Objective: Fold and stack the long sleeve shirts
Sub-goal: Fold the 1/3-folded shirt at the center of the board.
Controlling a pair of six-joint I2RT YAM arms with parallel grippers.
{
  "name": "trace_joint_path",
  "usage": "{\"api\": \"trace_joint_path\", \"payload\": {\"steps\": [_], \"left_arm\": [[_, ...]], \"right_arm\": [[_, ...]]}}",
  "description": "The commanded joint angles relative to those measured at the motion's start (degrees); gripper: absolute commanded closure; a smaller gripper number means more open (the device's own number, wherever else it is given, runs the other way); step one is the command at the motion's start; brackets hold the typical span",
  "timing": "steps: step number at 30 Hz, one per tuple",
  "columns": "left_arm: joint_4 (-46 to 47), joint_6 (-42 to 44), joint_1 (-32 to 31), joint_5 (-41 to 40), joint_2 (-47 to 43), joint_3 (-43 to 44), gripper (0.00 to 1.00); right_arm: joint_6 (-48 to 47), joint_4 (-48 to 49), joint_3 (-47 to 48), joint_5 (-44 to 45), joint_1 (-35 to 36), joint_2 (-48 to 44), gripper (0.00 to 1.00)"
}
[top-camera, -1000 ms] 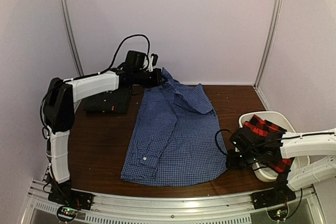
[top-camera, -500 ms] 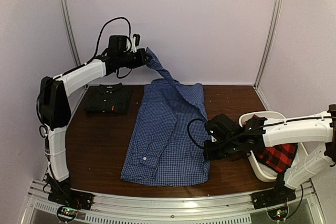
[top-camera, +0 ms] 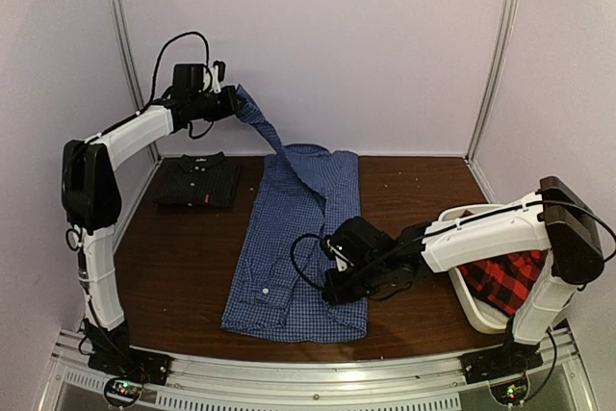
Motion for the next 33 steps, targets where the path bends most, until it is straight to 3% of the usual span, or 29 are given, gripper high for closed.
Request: {"api": "trace_joint_path", "payload": {"steps": [1, 33], "left_arm": [[0.84, 2.09, 1.45, -0.64, -3.81, 1.93, 1.00], [0.40, 3.20, 3.02, 0.14, -3.73, 6.83, 1.00]], "right_arm": [[-0.87, 3.83, 2.60, -3.49, 0.56, 1.49, 1.00], [-1.56, 4.17, 8.77, -4.20, 1.71, 4.63, 1.00]]}}
